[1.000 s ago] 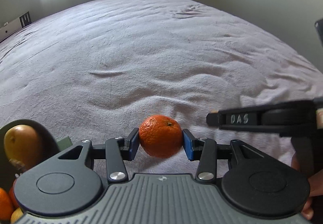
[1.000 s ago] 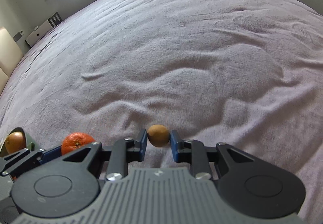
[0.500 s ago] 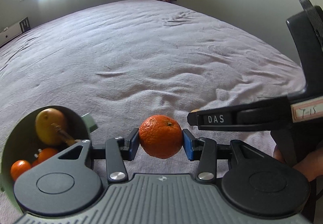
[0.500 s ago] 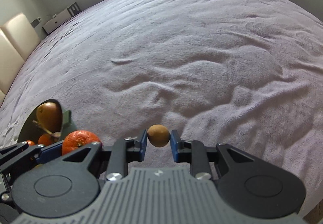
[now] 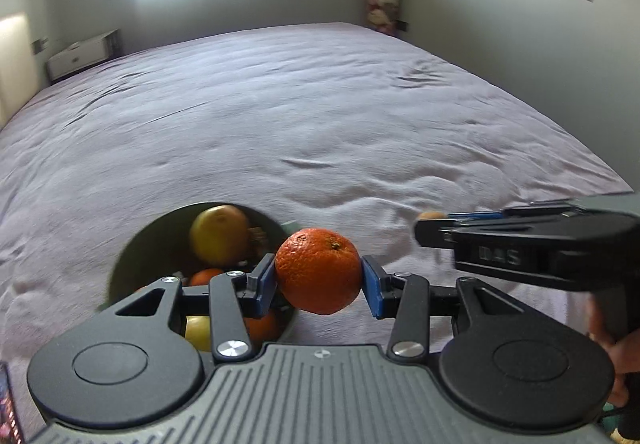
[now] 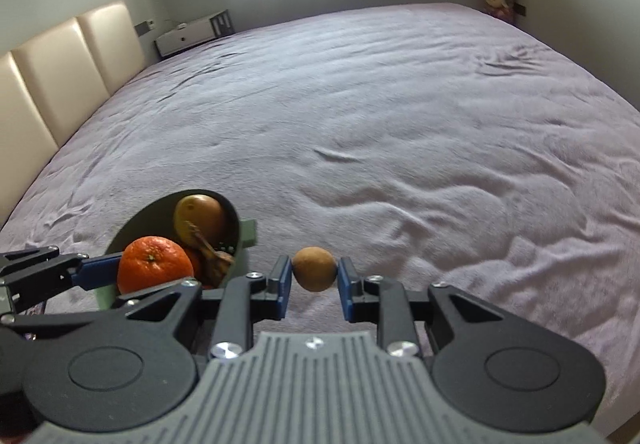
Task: Organize fruits
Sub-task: 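Carry the mandarin and small fruit over the green colander with both tools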
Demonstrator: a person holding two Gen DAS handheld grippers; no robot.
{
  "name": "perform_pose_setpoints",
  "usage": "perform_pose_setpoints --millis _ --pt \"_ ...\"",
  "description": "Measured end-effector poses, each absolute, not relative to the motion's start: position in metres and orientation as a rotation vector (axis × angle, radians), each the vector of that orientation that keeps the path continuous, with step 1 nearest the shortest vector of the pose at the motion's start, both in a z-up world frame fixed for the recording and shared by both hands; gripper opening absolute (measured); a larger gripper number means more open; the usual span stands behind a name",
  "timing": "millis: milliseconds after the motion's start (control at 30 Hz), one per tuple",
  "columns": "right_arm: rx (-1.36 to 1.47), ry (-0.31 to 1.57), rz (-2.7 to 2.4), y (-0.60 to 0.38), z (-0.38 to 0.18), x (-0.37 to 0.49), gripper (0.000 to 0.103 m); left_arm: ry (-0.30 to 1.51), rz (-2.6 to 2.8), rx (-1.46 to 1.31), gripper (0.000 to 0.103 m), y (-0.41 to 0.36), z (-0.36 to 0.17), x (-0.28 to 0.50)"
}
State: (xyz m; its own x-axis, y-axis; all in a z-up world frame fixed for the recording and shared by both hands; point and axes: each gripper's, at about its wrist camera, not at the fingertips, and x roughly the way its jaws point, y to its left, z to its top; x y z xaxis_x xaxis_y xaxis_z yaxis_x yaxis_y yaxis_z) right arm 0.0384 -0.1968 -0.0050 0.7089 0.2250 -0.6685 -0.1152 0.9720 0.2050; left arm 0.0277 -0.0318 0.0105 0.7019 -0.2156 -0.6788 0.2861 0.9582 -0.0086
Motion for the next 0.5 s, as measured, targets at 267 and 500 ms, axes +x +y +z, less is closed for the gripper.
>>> perform_pose_setpoints --millis 267,500 --pt "0.102 0.727 0.265 -0.162 0.009 0.034 0.021 0.758 -0.170 -0.030 0.050 0.022 0.023 0.035" --pt "0.060 0.712 0.336 -0.132 0.014 0.037 0.021 0.771 -0.122 -0.137 0.050 0.063 0.029 0.042"
